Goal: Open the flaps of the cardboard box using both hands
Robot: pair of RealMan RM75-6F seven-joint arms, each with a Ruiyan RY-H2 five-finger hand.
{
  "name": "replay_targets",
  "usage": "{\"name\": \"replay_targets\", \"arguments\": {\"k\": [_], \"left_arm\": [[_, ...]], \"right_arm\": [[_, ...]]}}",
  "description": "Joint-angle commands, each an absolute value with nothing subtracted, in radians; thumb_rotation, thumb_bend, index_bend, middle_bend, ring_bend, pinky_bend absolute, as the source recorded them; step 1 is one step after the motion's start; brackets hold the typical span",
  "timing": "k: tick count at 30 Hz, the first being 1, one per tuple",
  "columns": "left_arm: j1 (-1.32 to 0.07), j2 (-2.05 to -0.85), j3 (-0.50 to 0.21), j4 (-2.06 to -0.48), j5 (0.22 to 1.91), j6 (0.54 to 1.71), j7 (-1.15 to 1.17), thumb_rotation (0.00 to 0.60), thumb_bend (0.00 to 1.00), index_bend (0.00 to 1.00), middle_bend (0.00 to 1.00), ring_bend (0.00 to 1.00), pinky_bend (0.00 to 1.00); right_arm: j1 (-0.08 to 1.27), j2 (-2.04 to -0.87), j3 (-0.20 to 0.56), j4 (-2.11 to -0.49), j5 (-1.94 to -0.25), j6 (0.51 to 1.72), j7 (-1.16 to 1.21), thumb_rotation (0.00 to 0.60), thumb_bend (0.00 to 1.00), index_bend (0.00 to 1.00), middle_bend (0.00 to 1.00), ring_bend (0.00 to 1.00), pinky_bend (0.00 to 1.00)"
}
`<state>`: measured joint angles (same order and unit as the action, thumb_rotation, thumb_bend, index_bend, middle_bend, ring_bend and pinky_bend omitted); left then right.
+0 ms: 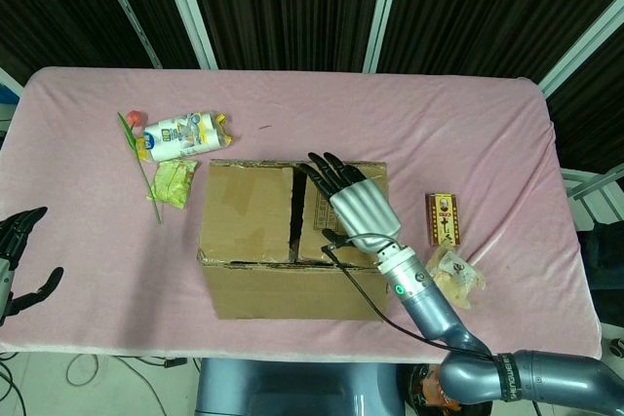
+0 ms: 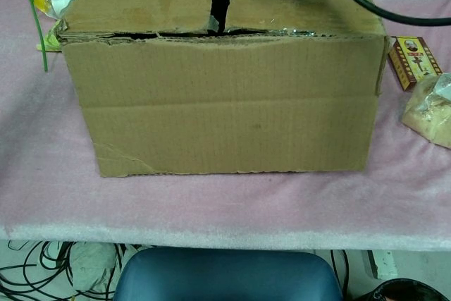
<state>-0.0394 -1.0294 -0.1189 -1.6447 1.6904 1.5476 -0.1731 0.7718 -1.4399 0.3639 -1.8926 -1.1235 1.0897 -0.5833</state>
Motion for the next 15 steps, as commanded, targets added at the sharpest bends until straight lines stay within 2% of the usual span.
{"name": "replay_targets", "arguments": {"k": [1, 3, 6, 8, 15], "left_arm": [[-0.044, -1.030, -0.115, -1.642, 1.684, 1.544, -0.178, 0.600, 0.29, 0.05, 0.12, 0.10, 0.17], [-0.047, -1.030, -0.111, -1.643, 1.677, 1.538, -0.184, 0.600, 0.29, 0.05, 0.12, 0.10, 0.17], [-0.052, -1.028, -0.105, -1.644, 1.668, 1.530, -0.192, 0.600, 0.29, 0.05, 0.12, 0.10, 0.17], [-0.055, -1.027, -0.103, -1.644, 1.662, 1.526, -0.196, 0.600, 0.29, 0.05, 0.12, 0.10, 0.17], [-0.064, -1.023, -0.094, -1.645, 1.644, 1.515, -0.211, 0.600, 0.29, 0.05, 0.12, 0.10, 0.17]], "right_arm": [[0.812, -1.460, 0.362, -1.859, -1.127, 1.057, -0.606, 0.600, 0.48, 0.15, 0.11, 0.05, 0.23], [0.841, -1.465, 0.364, -1.829, -1.150, 1.034, -0.616, 0.600, 0.56, 0.25, 0.19, 0.09, 0.23], [0.890, -1.465, 0.363, -1.784, -1.177, 0.982, -0.627, 0.600, 0.66, 0.33, 0.27, 0.12, 0.23], [0.920, -1.459, 0.359, -1.767, -1.186, 0.943, -0.638, 0.600, 0.72, 0.36, 0.28, 0.12, 0.23], [1.014, -1.420, 0.327, -1.717, -1.211, 0.821, -0.722, 0.600, 0.81, 0.45, 0.27, 0.11, 0.23]]}}
